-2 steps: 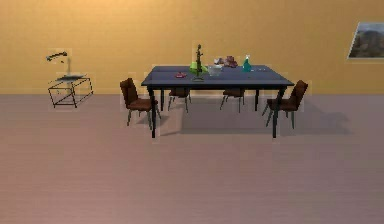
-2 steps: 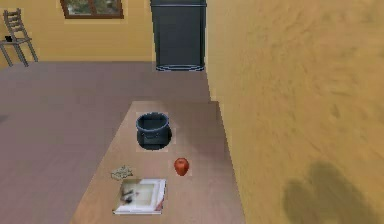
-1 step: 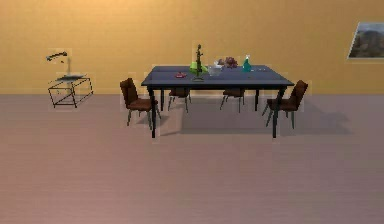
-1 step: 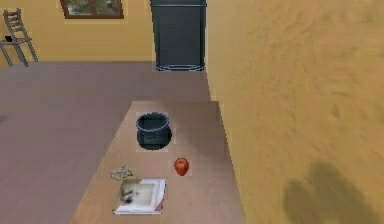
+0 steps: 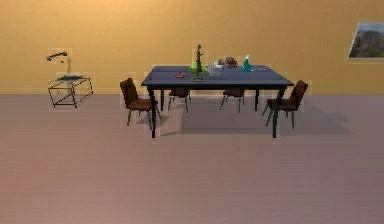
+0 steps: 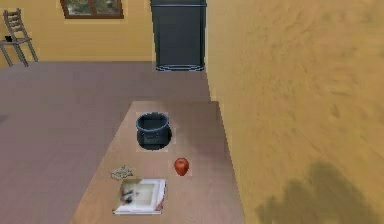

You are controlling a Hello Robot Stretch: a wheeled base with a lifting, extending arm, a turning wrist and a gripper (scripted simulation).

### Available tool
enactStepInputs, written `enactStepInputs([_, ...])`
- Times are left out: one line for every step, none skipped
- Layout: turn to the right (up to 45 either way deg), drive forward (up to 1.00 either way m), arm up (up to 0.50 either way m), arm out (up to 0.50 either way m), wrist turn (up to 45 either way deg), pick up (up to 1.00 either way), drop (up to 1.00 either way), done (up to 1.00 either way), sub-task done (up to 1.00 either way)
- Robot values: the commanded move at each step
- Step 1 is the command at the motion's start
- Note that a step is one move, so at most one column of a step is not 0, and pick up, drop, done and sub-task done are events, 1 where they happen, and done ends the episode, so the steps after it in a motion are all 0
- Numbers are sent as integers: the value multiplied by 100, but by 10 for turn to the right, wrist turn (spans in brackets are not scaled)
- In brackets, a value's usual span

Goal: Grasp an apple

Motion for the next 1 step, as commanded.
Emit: enactStepInputs([0,0,0,46,0,0,0,0,0])
